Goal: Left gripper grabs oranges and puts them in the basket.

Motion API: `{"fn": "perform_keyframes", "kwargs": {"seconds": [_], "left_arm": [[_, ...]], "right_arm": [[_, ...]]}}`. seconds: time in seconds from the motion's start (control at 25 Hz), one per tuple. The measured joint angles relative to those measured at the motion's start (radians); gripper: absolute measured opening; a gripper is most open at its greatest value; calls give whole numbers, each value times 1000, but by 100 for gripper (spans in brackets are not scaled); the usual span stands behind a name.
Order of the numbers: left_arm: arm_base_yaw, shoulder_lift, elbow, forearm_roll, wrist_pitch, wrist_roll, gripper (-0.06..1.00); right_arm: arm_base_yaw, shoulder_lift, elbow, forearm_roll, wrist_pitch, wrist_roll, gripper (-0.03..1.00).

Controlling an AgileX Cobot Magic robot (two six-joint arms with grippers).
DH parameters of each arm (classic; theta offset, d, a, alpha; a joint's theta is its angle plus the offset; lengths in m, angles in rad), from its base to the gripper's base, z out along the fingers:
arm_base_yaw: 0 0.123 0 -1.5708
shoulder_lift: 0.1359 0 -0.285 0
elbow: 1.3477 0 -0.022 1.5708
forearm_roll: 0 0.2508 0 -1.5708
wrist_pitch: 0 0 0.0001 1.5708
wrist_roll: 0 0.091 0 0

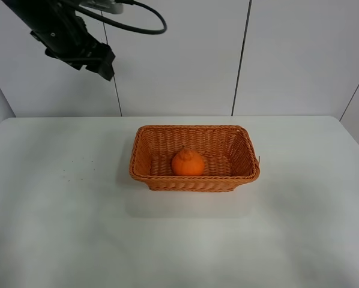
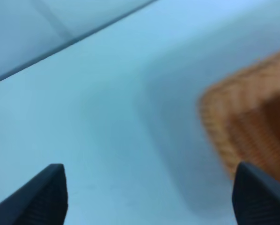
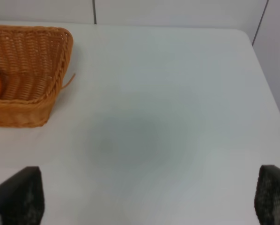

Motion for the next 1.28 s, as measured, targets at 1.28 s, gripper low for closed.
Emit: {"fn": "perform_keyframes", "kwargs": {"seconds": [1.28], "left_arm": [[376,-127,370,3,-237,14,82]], "right_arm": [[0,0,0,0,0,0,69]]}}
